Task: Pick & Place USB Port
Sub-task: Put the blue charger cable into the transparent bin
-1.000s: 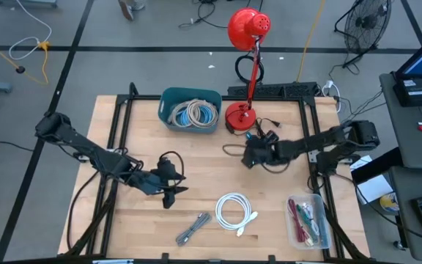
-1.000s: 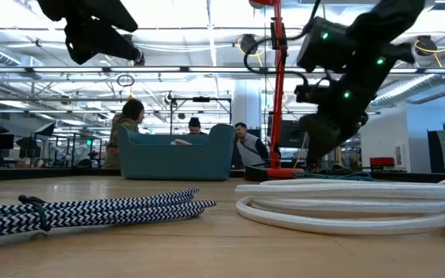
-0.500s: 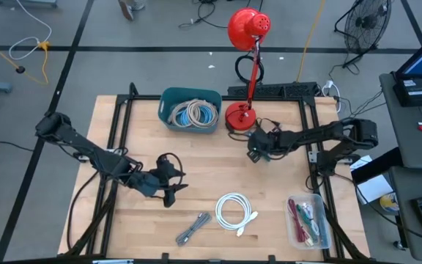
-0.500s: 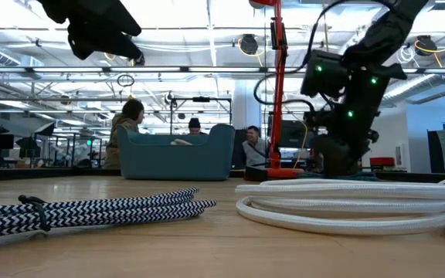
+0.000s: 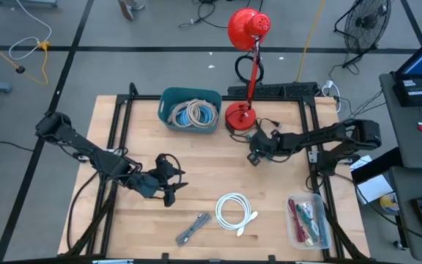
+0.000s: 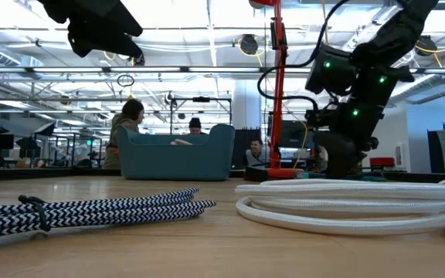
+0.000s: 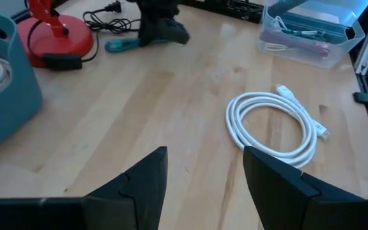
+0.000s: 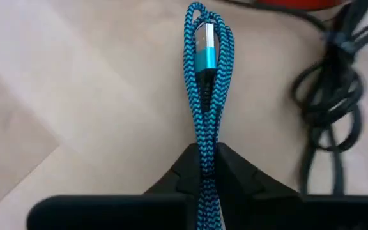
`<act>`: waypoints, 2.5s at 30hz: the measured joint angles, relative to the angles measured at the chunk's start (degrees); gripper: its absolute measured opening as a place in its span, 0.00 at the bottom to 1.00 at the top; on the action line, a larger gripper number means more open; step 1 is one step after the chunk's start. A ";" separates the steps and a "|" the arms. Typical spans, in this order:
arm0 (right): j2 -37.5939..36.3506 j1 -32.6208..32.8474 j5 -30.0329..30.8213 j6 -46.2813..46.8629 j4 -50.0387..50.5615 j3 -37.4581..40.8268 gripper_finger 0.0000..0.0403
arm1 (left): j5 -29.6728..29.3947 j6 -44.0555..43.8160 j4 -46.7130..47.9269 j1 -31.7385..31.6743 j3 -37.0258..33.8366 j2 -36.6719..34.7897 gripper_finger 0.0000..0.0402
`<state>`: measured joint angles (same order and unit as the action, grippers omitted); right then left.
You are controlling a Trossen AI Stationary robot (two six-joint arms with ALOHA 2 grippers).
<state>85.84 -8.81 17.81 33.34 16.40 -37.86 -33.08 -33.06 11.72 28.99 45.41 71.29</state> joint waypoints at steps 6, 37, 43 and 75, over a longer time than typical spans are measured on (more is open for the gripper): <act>-4.56 5.65 -5.36 -3.44 -4.13 0.21 0.07 | -1.02 0.12 -0.22 -0.09 -1.21 0.00 0.52; -17.60 70.46 13.37 69.77 19.59 -17.58 0.04 | -1.13 -2.74 -4.72 -0.09 -9.25 0.00 0.52; -9.69 70.45 -7.91 93.86 49.60 -26.05 0.04 | -1.48 -1.67 -4.48 -0.09 -9.25 0.00 0.52; -1.33 67.42 -23.83 93.91 45.52 -23.92 0.04 | -2.07 -1.99 -2.84 -0.04 -9.25 0.00 0.52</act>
<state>84.51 58.61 -6.02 127.24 61.92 -61.78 -35.16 -35.05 8.88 28.95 36.16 71.29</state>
